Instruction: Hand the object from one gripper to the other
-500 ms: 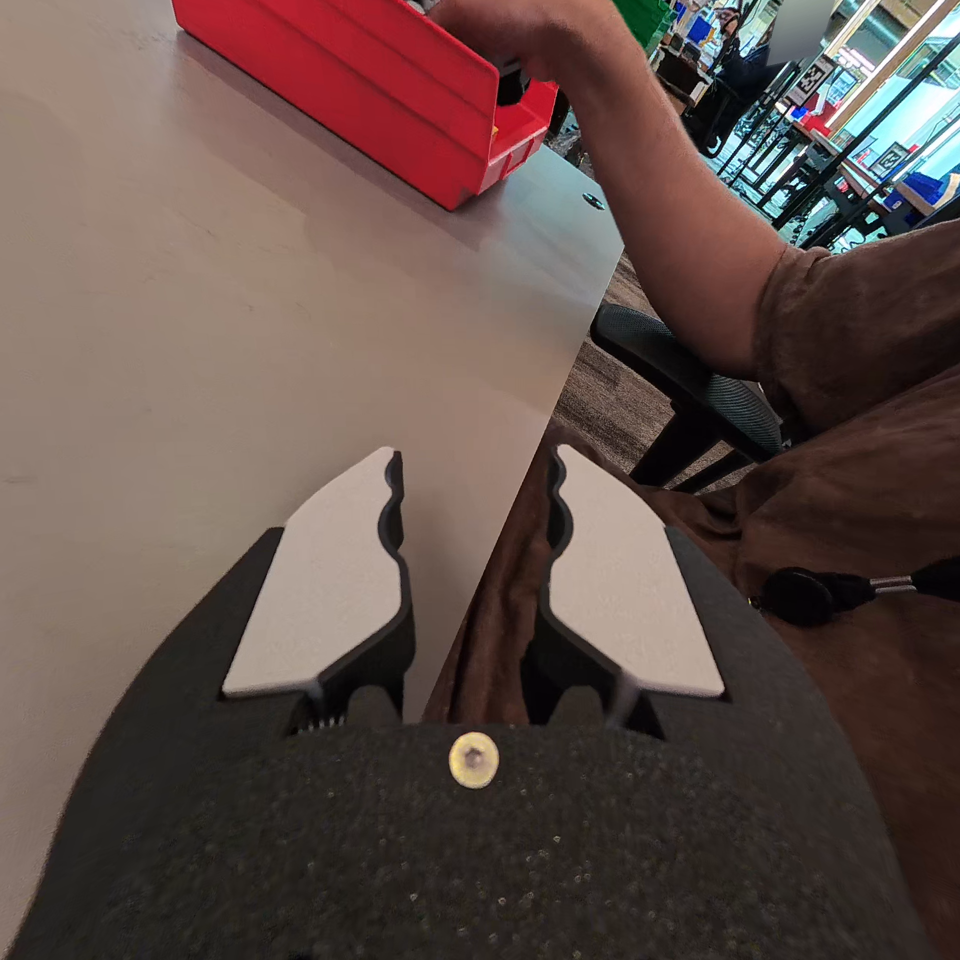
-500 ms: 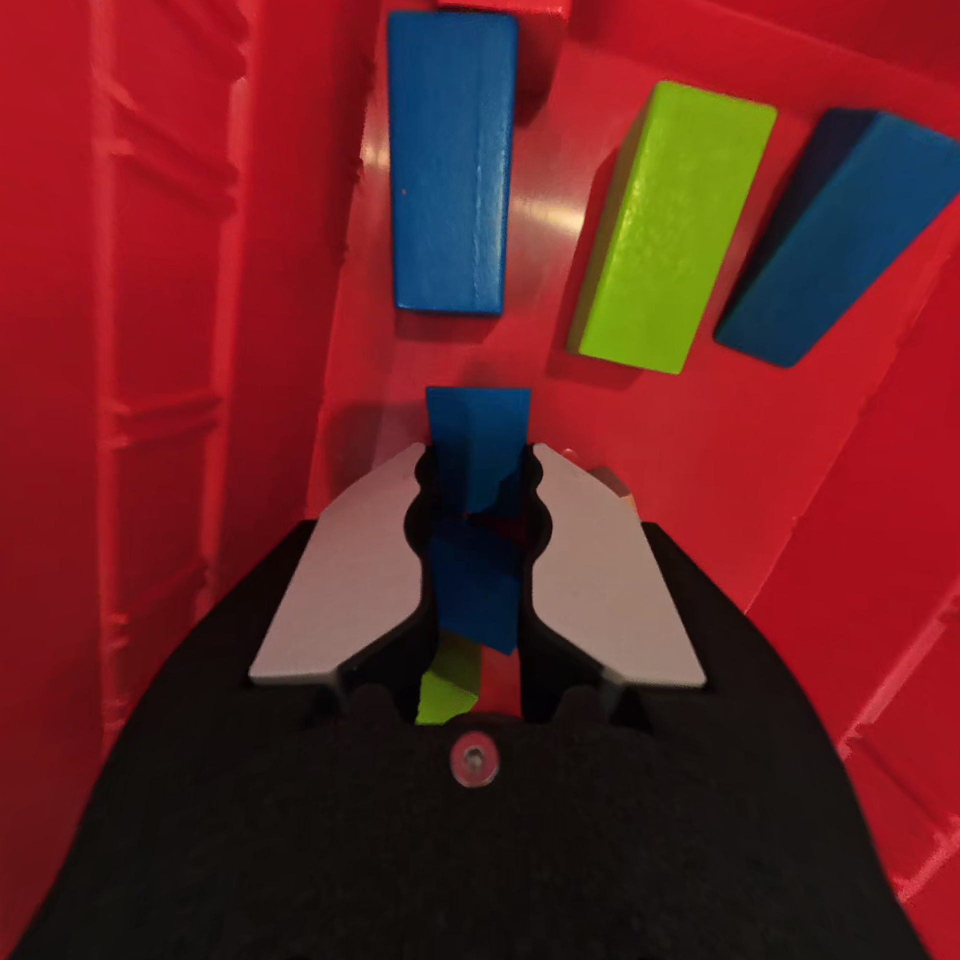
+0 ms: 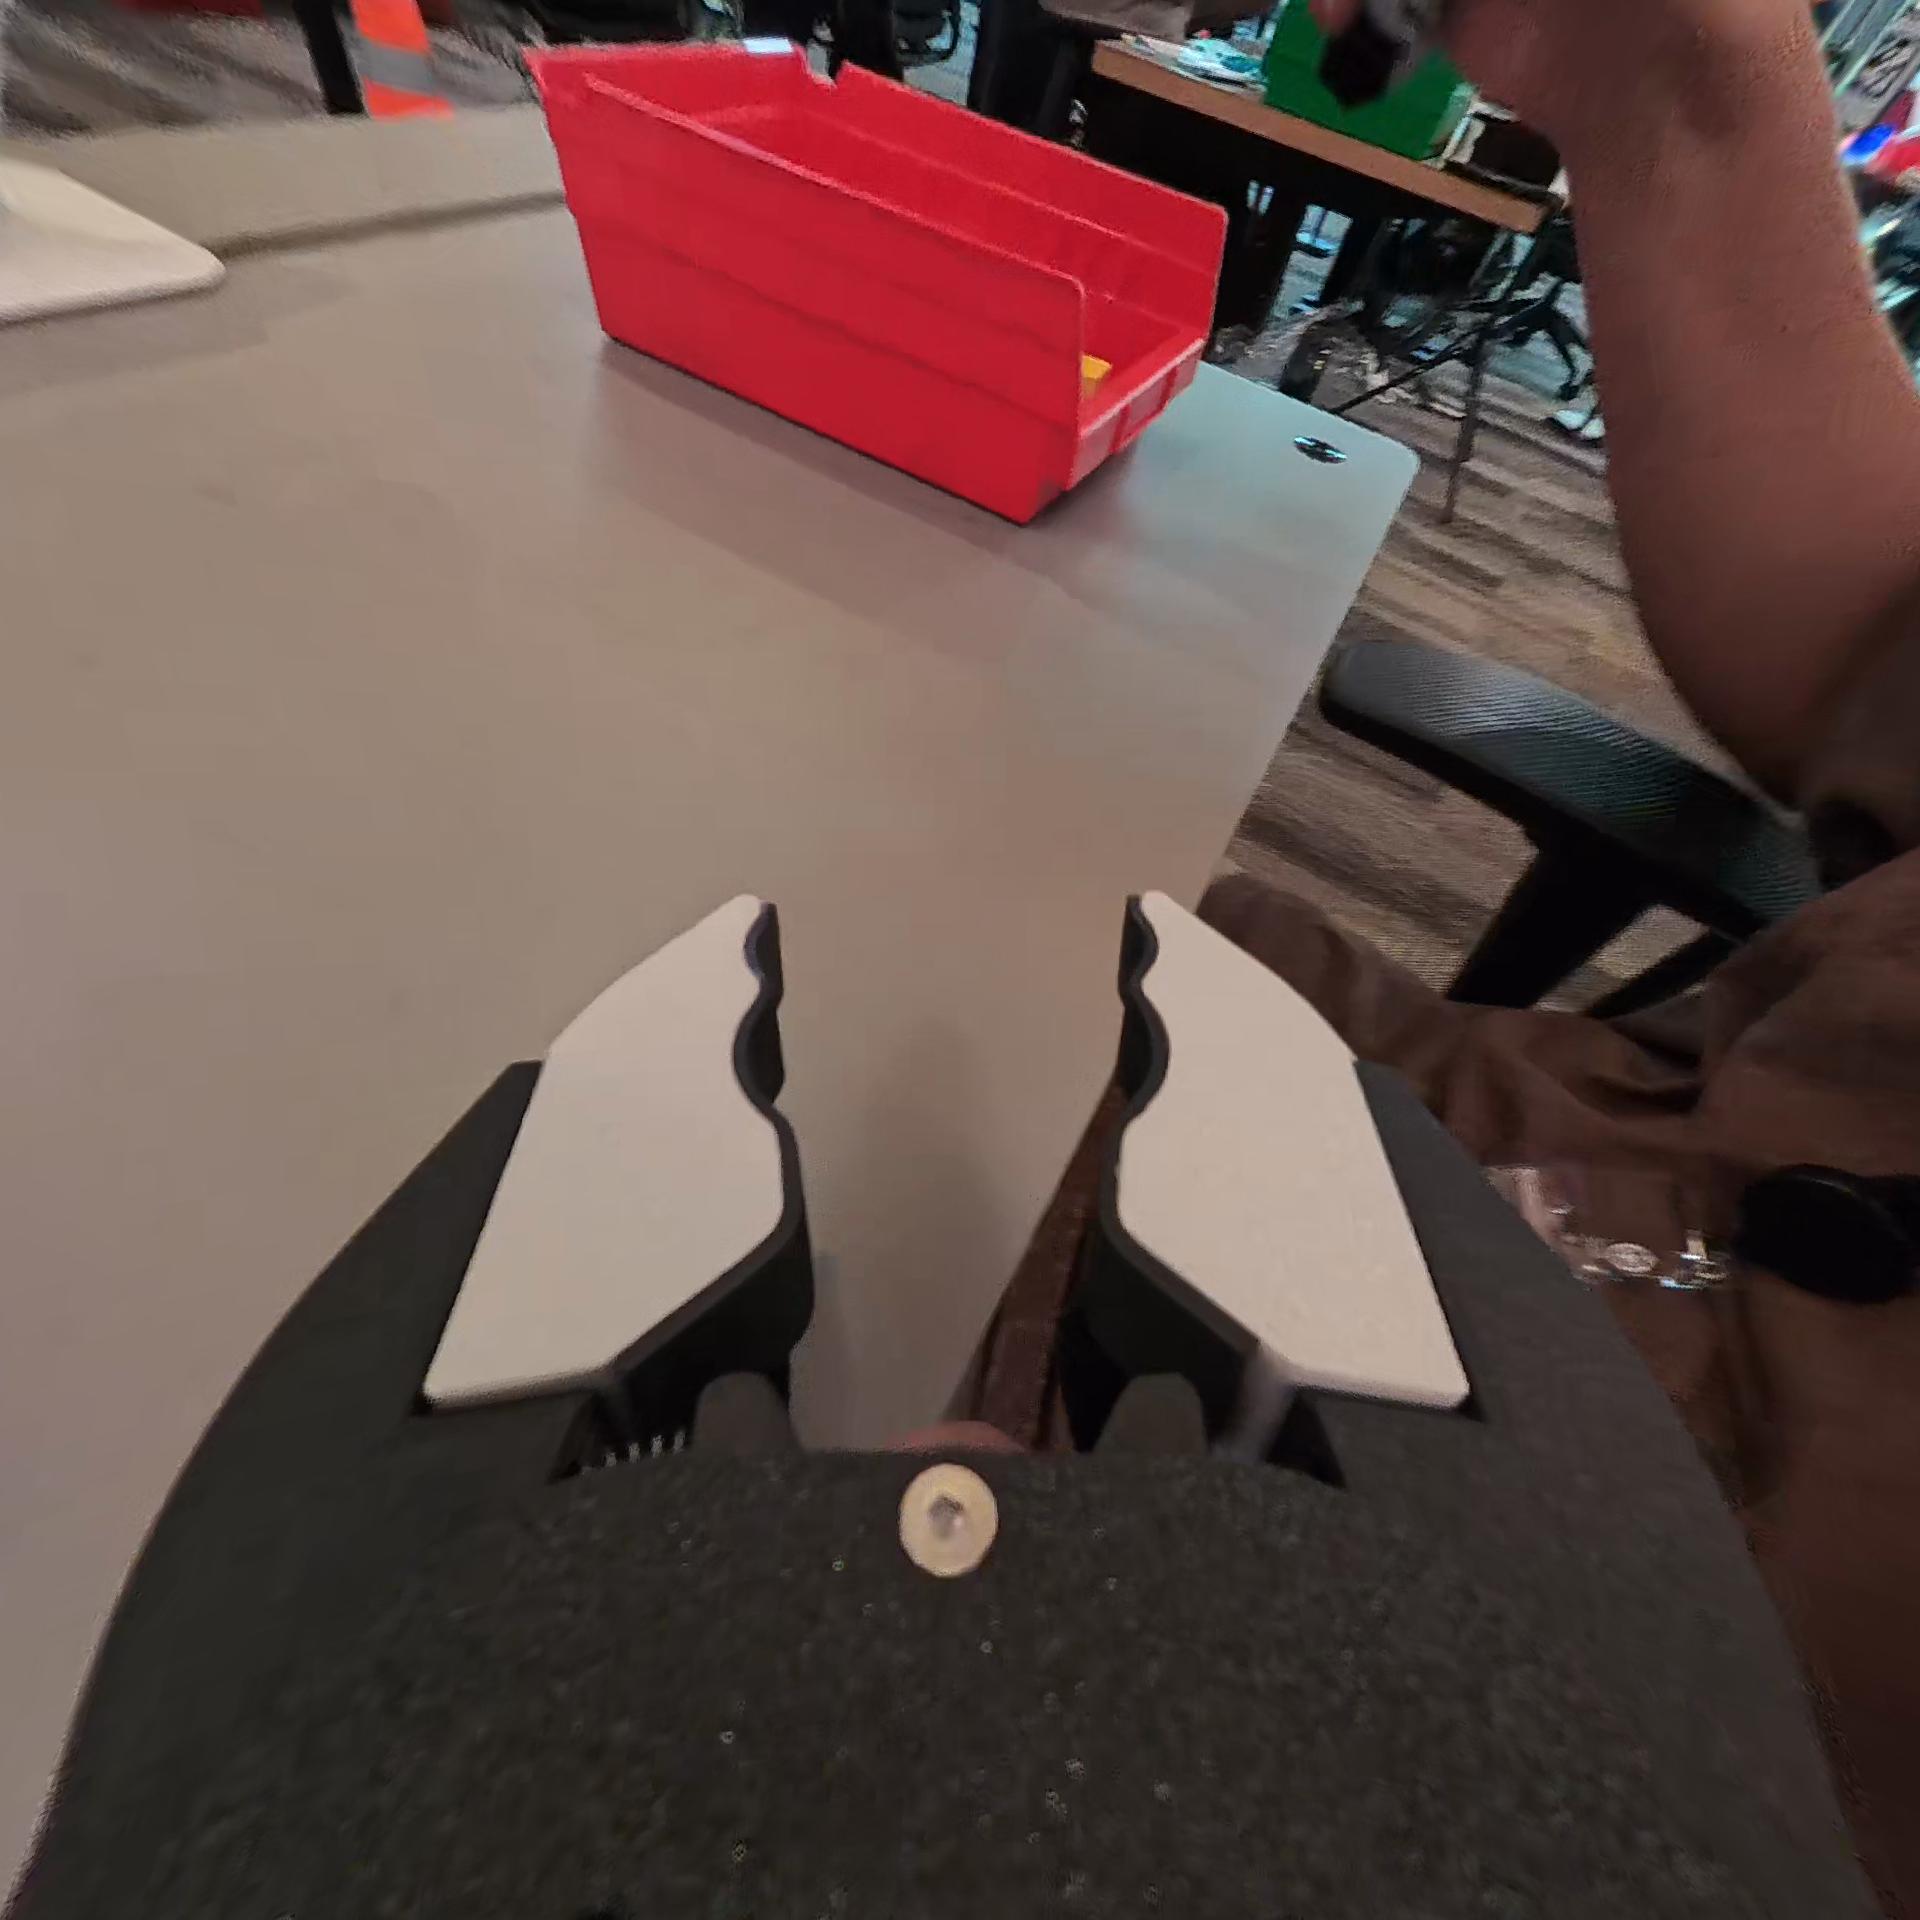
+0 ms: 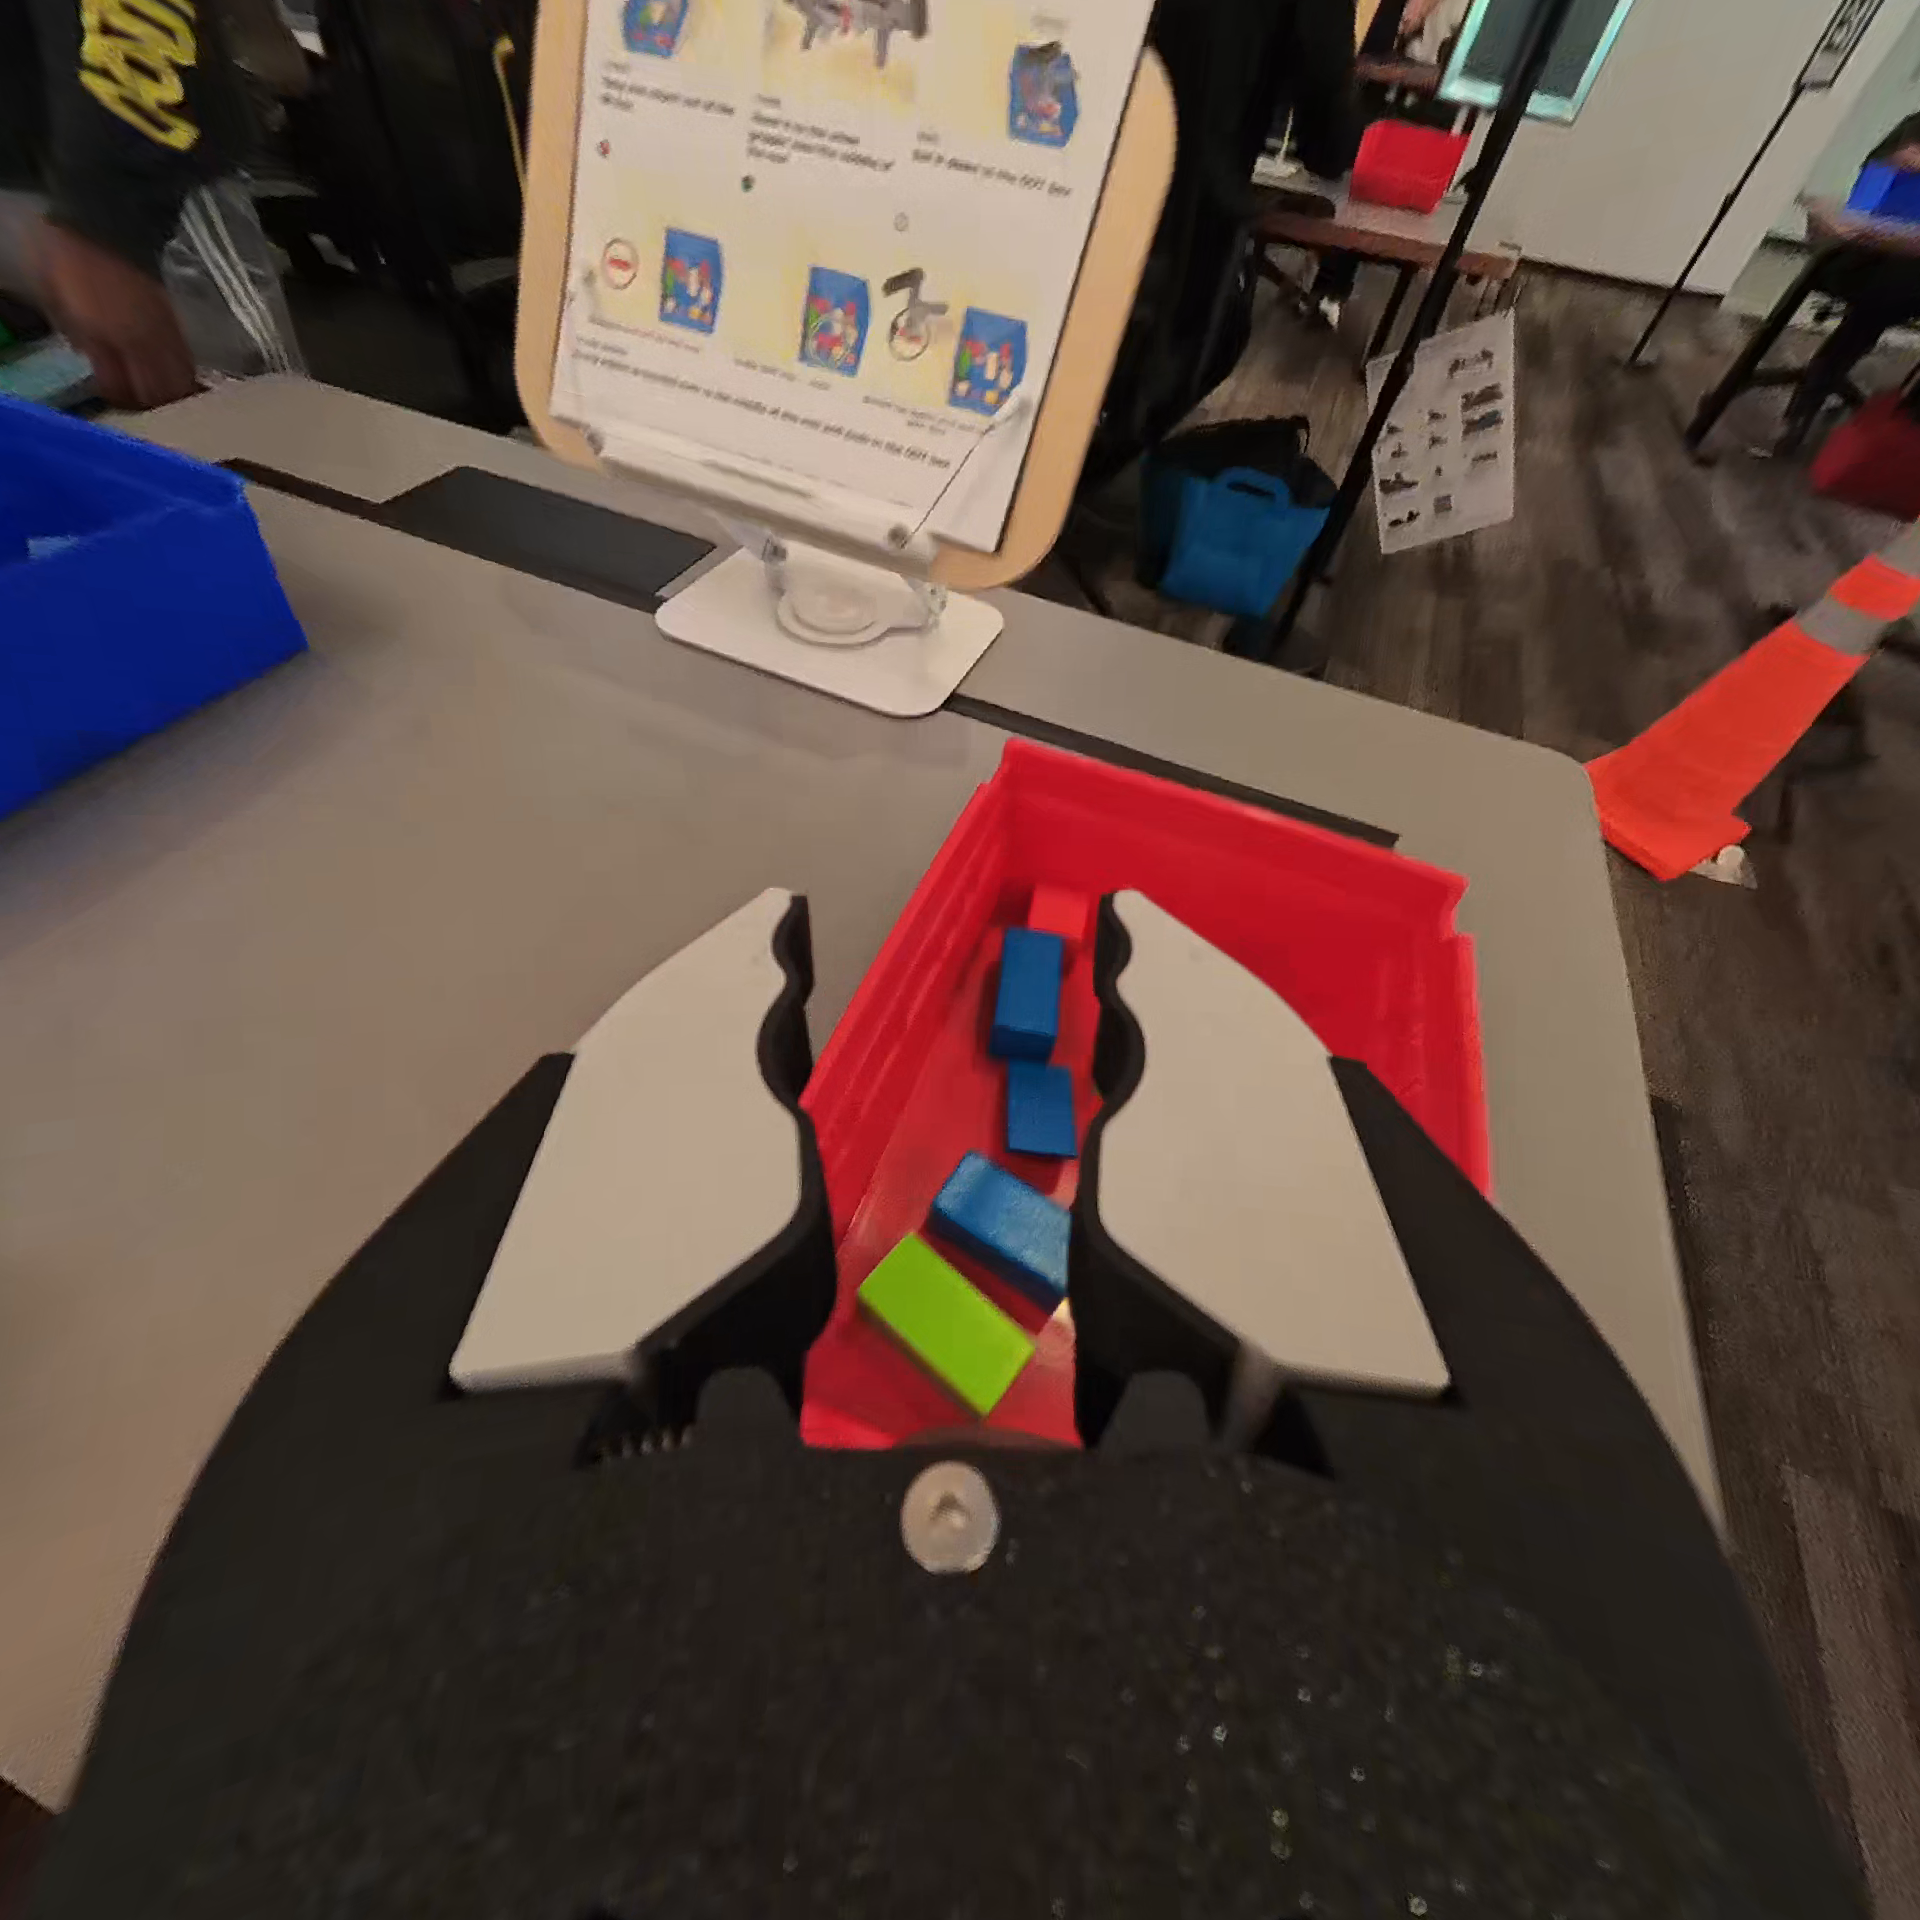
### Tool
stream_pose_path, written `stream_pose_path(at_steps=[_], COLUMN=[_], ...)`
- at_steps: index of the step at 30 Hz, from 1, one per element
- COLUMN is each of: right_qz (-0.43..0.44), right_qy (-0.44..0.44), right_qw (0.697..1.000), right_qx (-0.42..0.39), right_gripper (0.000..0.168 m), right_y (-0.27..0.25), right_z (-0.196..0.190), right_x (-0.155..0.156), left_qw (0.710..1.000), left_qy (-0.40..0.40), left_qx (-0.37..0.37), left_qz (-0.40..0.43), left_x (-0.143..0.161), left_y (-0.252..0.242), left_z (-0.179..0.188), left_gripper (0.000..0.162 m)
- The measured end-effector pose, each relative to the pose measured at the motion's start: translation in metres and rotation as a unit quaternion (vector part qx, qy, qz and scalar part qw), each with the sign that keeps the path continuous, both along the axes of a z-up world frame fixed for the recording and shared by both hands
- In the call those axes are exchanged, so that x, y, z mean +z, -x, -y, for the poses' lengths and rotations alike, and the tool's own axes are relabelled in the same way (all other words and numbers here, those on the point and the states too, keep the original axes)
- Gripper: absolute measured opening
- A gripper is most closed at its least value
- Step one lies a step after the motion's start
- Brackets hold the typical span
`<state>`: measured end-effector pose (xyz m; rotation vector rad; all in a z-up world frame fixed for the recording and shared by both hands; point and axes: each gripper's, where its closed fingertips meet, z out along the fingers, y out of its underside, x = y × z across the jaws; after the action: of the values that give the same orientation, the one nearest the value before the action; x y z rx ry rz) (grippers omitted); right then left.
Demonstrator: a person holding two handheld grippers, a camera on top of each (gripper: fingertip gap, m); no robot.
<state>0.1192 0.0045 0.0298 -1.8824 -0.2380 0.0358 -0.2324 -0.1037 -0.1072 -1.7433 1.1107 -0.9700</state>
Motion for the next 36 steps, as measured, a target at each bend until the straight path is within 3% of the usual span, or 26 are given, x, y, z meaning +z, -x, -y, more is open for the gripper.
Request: stream_pose_path(at_steps=[5, 9, 16, 21, 23, 28, 32, 36], right_qz=[0.0, -0.073, -0.115, -0.11, -0.101, -0.09, -0.107, -0.114], right_qy=[-0.025, -0.035, -0.046, -0.076, -0.083, -0.083, -0.077, -0.064], right_qw=[0.999, 0.992, 0.99, 0.99, 0.991, 0.992, 0.991, 0.991], right_qx=[-0.048, -0.099, -0.074, -0.053, -0.043, -0.023, -0.001, -0.002], right_gripper=[0.052, 0.048, 0.051, 0.049, 0.049, 0.047, 0.046, 0.046], right_y=[0.018, 0.018, 0.018, 0.028, 0.033, 0.041, 0.05, 0.053], right_z=[0.053, 0.085, 0.087, 0.09, 0.092, 0.095, 0.094, 0.09], right_x=[-0.101, -0.141, -0.137, -0.117, -0.113, -0.11, -0.112, -0.12], left_qw=[0.992, 0.997, 0.997, 0.991, 0.987, 0.97, 0.97, 0.96], left_qy=[-0.113, -0.047, 0.008, 0.002, -0.003, -0.103, -0.104, -0.054], left_qx=[0.048, 0.061, 0.069, 0.133, 0.163, 0.167, 0.089, 0.029], left_qz=[-0.001, -0.017, -0.015, 0.015, 0.008, -0.142, -0.203, -0.274], left_x=[0.011, 0.001, -0.002, 0.034, 0.056, 0.079, 0.062, 0.023], left_y=[0.012, 0.015, 0.021, 0.06, 0.088, 0.149, 0.154, 0.156], left_z=[-0.019, -0.021, -0.032, -0.062, -0.087, -0.18, -0.253, -0.315], left_gripper=[0.077, 0.074, 0.074, 0.073, 0.074, 0.064, 0.062, 0.063])
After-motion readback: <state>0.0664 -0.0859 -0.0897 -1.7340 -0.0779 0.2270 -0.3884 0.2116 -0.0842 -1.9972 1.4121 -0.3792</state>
